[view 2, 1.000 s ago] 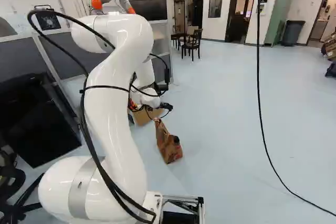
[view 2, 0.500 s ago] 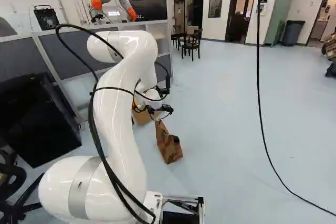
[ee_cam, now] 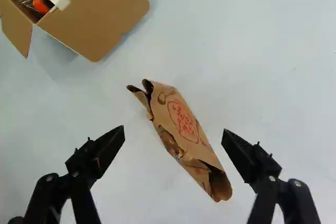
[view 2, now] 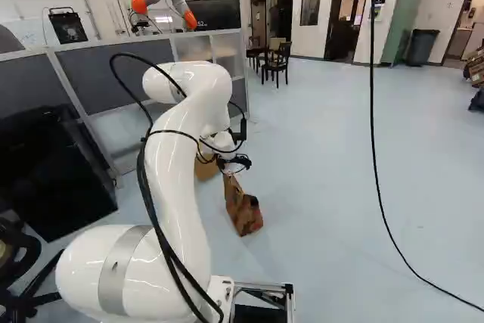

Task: Pick up the grocery bag from the ground

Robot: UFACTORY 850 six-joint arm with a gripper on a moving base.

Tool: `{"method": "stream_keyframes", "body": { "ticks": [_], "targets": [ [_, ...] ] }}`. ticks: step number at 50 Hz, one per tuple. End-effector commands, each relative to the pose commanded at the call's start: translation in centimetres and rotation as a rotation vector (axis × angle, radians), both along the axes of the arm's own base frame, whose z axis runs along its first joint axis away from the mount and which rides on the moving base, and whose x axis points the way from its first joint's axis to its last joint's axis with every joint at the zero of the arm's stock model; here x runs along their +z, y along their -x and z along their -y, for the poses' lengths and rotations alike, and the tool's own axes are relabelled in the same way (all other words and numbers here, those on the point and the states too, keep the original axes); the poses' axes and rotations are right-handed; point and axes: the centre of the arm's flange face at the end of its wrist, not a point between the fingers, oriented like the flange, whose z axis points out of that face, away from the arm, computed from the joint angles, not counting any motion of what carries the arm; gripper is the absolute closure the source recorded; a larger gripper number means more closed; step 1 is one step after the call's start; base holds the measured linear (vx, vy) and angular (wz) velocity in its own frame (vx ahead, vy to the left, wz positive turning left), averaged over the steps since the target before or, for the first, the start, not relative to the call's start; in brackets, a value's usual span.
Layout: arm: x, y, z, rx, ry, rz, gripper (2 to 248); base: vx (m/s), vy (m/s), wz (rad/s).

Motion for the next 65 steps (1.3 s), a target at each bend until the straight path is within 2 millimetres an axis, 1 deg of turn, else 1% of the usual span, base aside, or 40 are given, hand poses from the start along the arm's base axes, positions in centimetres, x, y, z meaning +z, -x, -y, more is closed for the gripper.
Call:
{"method": "stream_keyframes", "body": {
  "ticks": [21, 65],
  "targets": [
    [-3.4, 0.2, 0.0, 0.021, 0.013, -0.093, 3, 0.000, 0.000, 0.000],
    [-9.9, -0.3, 0.0, 0.570, 0.246, -0.119, 3, 0.000, 0.000, 0.000]
  ]
}}
